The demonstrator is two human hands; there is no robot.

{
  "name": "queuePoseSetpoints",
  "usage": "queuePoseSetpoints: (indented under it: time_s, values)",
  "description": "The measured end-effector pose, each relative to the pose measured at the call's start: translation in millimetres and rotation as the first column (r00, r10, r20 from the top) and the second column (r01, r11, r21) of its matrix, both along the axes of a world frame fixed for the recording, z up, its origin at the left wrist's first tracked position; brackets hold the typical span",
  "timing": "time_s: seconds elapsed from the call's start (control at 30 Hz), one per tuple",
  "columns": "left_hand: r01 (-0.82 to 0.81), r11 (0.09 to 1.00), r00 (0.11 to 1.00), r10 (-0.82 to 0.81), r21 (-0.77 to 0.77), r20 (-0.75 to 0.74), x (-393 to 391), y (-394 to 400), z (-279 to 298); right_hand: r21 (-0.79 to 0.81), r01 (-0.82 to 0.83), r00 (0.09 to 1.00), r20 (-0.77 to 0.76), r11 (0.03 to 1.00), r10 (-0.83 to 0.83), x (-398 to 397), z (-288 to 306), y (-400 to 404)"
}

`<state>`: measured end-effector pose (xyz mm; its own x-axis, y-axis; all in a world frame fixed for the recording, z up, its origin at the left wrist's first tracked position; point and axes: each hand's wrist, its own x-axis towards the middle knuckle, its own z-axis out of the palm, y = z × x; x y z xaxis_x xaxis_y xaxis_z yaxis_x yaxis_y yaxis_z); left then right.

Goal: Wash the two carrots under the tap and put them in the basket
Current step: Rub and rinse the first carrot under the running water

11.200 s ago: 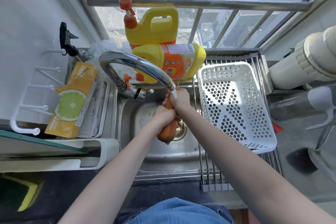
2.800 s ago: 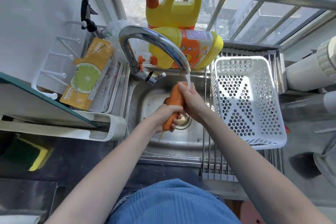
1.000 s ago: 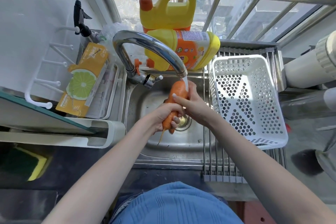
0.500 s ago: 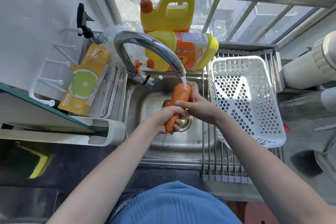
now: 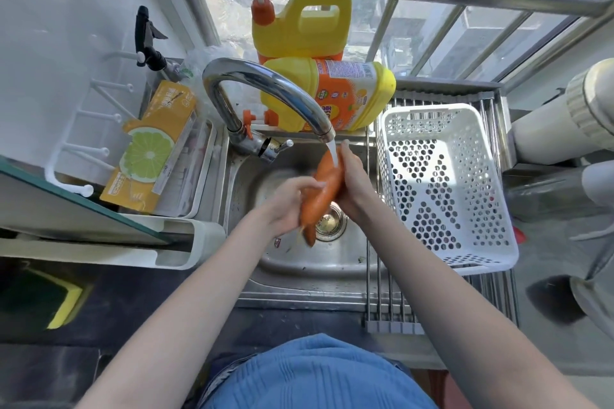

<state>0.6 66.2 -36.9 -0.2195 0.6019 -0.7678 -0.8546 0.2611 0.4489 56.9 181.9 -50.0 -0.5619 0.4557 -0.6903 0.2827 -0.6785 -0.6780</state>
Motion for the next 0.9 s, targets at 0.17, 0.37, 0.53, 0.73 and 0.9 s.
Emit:
queuePoseSetpoints:
  time_s: [0.17,0.37,0.53,0.73,0.9]
  values:
    - [-0.262,0.965,0.965,0.261,-0.022,-0.028,-10,12,-7,-0.164,0.05,0.998,-0.022,0.985,-0.055,1,9,11]
    - [-0.08,0.992,0.991,0.069,-0.093,-0.117,-2,54,2,0.224,-0.06,0.992,0.12,0.973,0.033,-4,18,23]
    - [-0.253,0.954,0.959,0.269,-0.159,0.085,9,69,-3,0.397,-0.116,0.961,0.278,0.91,0.001,-19,26,20]
    - [-0.242,0.969,0.969,0.244,-0.058,0.035,8,60,11,0.309,-0.001,0.973,0.221,0.951,-0.07,-20,23,19]
    - [-0.033,0.995,0.977,0.012,-0.093,-0.212,18,56,14,0.501,-0.15,0.974,0.222,0.852,0.041,-17,31,16]
